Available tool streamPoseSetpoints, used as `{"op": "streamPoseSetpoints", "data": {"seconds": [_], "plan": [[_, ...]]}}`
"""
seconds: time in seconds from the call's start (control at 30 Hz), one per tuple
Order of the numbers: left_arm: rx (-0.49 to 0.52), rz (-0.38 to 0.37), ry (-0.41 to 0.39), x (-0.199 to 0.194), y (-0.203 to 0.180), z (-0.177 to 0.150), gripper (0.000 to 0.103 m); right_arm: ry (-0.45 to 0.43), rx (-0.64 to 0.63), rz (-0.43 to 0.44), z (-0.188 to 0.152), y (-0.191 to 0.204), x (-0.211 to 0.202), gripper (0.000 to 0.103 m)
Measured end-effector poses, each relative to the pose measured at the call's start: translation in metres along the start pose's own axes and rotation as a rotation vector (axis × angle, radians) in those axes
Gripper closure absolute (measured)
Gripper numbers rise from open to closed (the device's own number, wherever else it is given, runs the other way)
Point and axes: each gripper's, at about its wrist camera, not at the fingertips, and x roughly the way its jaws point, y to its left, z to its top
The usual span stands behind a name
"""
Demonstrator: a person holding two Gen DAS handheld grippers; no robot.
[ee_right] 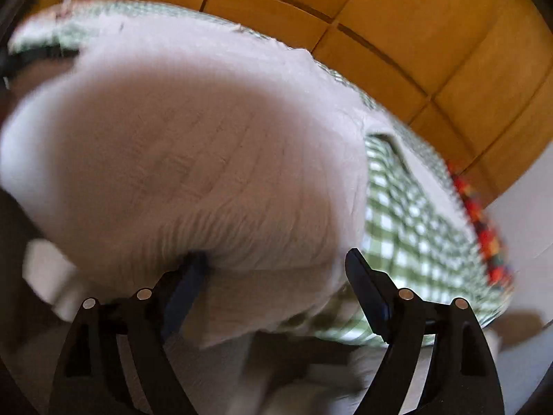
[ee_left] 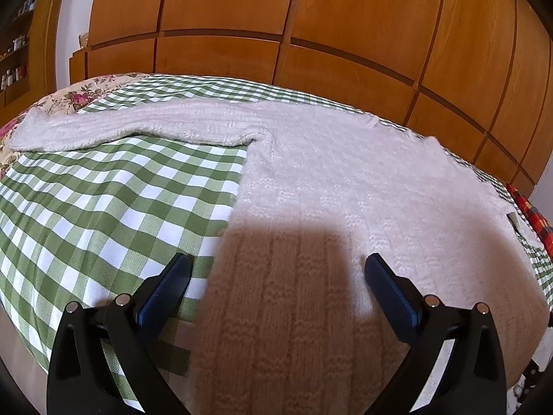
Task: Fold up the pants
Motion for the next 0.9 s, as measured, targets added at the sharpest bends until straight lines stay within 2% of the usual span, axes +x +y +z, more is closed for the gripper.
{"op": "streamPoseSetpoints", "data": {"seconds": [0.03, 0.07, 0.1, 0.13, 0.17, 0.27, 0.4, 0.43, 0.47, 0.5, 0.53, 0.57, 0.67, 0.73, 0.8, 0.83, 0.87, 0.9], "plan": [[-0.002, -0.002, 0.000, 0.000, 0.000, 0.000, 0.002, 0.003, 0.007, 0.012, -0.002, -0.003, 0.001, 0.026], [-0.003, -0.005, 0.000, 0.000, 0.001, 0.000, 0.002, 0.022, 0.038, 0.051, -0.005, -0.010, 0.002, 0.048], [-0.004, -0.006, 0.001, 0.001, 0.001, 0.001, 0.002, 0.059, 0.069, 0.069, -0.009, -0.018, 0.003, 0.063], [-0.006, -0.008, 0.002, 0.001, 0.002, 0.001, 0.002, 0.080, 0.088, 0.053, -0.011, -0.026, 0.005, 0.084], [-0.007, -0.009, 0.002, 0.002, 0.002, 0.001, 0.002, 0.102, 0.135, 0.018, -0.018, -0.040, 0.003, 0.089], [0.000, -0.004, -0.002, 0.003, 0.002, 0.000, 0.002, 0.174, 0.354, 0.060, -0.043, -0.084, 0.003, 0.090], [0.003, -0.001, -0.004, 0.003, 0.002, 0.000, 0.002, 0.258, 0.552, 0.207, -0.074, -0.108, 0.012, 0.089], [0.001, -0.002, -0.004, 0.003, 0.002, 0.000, 0.002, 0.276, 0.589, 0.246, -0.081, -0.110, 0.013, 0.086], [0.000, -0.004, -0.005, 0.003, 0.002, 0.000, 0.002, 0.300, 0.621, 0.280, -0.085, -0.111, 0.016, 0.075], [-0.001, -0.005, -0.005, 0.003, 0.002, 0.000, 0.002, 0.307, 0.631, 0.266, -0.086, -0.111, 0.016, 0.070], [-0.001, -0.005, -0.005, 0.003, 0.002, 0.000, 0.002, 0.303, 0.632, 0.244, -0.084, -0.109, 0.014, 0.058], [-0.002, -0.004, -0.005, 0.002, 0.002, 0.000, 0.002, 0.286, 0.631, 0.220, -0.082, -0.111, 0.010, 0.052], [-0.008, 0.010, -0.012, 0.000, 0.003, 0.001, 0.002, 0.248, 0.643, 0.191, -0.077, -0.118, 0.004, 0.049], [-0.016, 0.017, -0.015, -0.001, 0.005, 0.001, 0.002, 0.214, 0.672, 0.201, -0.079, -0.126, -0.002, 0.049], [-0.017, 0.022, -0.012, 0.000, 0.006, 0.001, 0.002, 0.185, 0.711, 0.150, -0.080, -0.136, -0.009, 0.048], [-0.013, 0.028, -0.011, 0.000, 0.006, 0.001, 0.002, 0.176, 0.752, 0.121, -0.083, -0.144, -0.012, 0.038], [-0.009, 0.032, -0.012, 0.000, 0.006, 0.001, 0.002, 0.170, 0.782, 0.113, -0.081, -0.150, -0.010, 0.033], [-0.005, 0.036, -0.012, 0.001, 0.005, 0.000, 0.002, 0.151, 0.839, 0.125, -0.085, -0.158, -0.012, 0.033]]}}
